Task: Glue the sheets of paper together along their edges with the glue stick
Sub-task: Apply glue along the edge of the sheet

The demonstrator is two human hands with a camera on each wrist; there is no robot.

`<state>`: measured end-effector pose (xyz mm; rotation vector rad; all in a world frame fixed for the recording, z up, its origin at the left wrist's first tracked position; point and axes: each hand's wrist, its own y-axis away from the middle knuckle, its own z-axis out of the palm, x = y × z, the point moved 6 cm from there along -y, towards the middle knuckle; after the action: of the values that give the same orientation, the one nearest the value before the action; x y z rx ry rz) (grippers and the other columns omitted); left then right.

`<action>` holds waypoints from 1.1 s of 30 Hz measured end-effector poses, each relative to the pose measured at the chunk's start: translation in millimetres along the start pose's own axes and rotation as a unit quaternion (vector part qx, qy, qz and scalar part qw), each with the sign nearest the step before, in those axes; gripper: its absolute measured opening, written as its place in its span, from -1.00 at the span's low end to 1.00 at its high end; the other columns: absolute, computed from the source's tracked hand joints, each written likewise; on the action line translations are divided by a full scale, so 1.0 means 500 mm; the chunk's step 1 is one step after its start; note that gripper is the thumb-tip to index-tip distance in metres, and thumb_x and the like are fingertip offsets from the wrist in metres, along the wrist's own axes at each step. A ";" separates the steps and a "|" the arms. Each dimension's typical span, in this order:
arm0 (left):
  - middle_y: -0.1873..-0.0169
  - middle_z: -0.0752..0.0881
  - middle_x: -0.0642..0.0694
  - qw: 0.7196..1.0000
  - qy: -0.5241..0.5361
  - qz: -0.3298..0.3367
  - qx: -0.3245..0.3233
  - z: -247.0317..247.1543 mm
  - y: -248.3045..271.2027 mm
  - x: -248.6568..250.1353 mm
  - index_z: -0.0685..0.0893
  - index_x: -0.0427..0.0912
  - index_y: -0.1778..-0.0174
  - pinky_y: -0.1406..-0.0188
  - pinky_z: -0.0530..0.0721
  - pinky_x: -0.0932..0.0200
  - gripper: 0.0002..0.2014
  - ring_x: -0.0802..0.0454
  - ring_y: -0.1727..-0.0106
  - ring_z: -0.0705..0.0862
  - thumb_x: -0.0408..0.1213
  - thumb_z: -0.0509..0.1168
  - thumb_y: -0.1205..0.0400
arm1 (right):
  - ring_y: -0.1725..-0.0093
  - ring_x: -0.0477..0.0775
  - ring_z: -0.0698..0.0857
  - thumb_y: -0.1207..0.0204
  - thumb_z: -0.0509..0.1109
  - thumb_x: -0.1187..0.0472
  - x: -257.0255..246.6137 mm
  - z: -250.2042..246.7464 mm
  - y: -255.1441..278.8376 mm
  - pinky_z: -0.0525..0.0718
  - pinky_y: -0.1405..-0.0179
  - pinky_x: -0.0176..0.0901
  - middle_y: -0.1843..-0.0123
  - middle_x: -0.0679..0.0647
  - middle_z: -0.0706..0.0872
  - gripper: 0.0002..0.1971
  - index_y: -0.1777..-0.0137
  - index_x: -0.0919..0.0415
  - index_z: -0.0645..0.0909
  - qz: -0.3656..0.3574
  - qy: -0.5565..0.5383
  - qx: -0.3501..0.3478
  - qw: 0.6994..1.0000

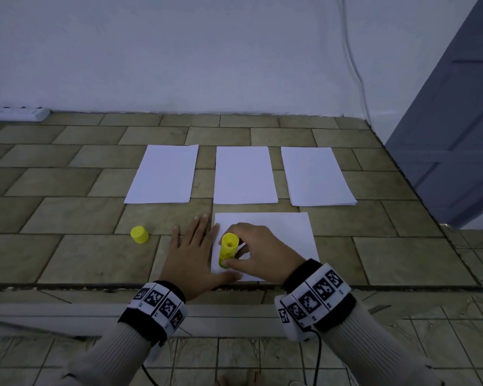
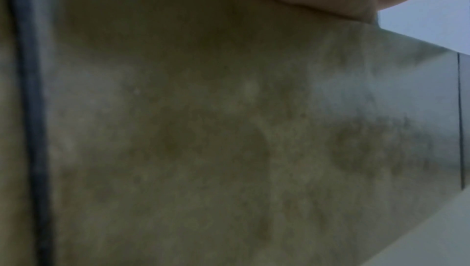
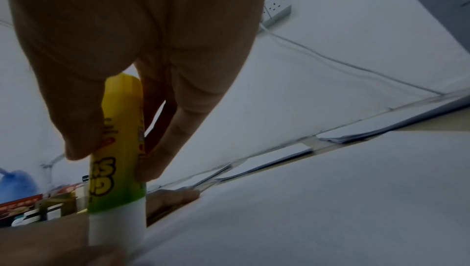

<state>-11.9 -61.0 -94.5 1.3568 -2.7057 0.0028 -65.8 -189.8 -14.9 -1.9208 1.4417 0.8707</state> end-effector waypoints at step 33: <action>-0.72 -0.17 -0.05 1.000 0.006 -0.013 -0.019 -0.002 0.001 -0.005 -0.08 -0.15 -0.73 -0.63 -0.31 -0.26 0.30 0.03 -0.72 -0.23 0.72 -0.41 -0.21 | 0.08 0.00 0.73 -0.35 0.57 0.23 0.068 -0.086 -0.008 0.74 0.01 0.07 0.08 0.03 0.75 -0.76 0.03 0.22 0.64 0.060 -0.002 0.020 0.998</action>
<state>-10.7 -58.9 -93.7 1.3758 -2.6651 -0.0424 -48.1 -242.0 -14.6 -1.8186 1.5738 0.8917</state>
